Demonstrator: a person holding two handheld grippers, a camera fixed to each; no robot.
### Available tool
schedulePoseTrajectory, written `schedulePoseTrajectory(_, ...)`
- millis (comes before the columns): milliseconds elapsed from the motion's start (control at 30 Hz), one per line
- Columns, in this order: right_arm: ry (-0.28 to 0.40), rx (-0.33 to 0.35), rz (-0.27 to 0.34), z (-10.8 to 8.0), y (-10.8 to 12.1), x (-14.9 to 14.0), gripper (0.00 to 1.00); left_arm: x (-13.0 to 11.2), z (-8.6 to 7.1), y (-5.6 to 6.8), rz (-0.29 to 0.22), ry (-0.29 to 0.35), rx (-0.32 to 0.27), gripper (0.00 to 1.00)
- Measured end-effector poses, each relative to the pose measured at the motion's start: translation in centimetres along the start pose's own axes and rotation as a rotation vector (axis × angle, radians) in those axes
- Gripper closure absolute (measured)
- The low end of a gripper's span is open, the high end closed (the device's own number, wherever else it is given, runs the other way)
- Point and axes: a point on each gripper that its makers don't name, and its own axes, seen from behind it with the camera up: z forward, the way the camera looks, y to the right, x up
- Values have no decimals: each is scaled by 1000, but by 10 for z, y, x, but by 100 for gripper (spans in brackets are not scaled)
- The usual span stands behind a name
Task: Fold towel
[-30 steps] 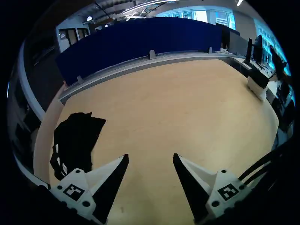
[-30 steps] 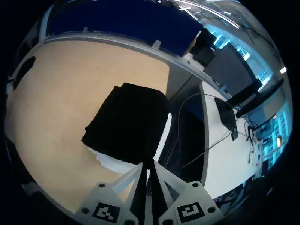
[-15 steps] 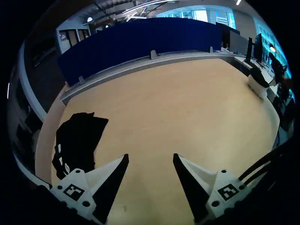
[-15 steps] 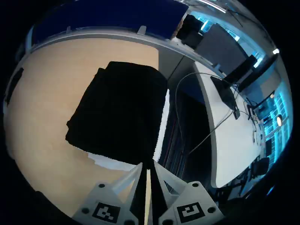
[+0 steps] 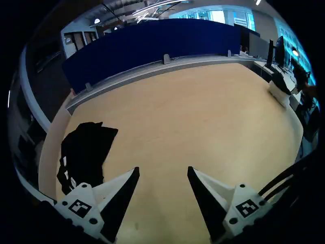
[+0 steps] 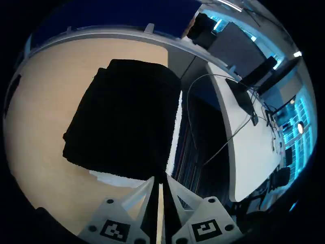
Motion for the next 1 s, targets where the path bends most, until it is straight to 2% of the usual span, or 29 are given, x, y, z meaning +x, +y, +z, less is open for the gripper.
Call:
schedulePoseTrajectory(167,2,-1,-1,0,0,2,94,-1,1,-1,6,-2,1,13)
schedulePoseTrajectory(267,-3,-2,-1,1,0,1,90,-1,2,-1,8,-3,2,13)
schedulePoseTrajectory(333,-7,-6,0,1,0,1,82,-1,2,0,8,-3,1,13)
schedulePoseTrajectory(467,-6,-19,5,0,2,0,57,-1,2,1,7,-2,-2,13)
schedulePoseTrajectory(567,0,-29,15,-3,4,0,45,-1,2,0,8,0,-2,13)
schedulePoseTrajectory(867,28,-51,48,-13,9,-3,37,4,1,-1,3,8,-4,13)
schedulePoseTrajectory(1000,31,-67,54,-18,11,-6,28,6,2,0,6,15,-8,13)
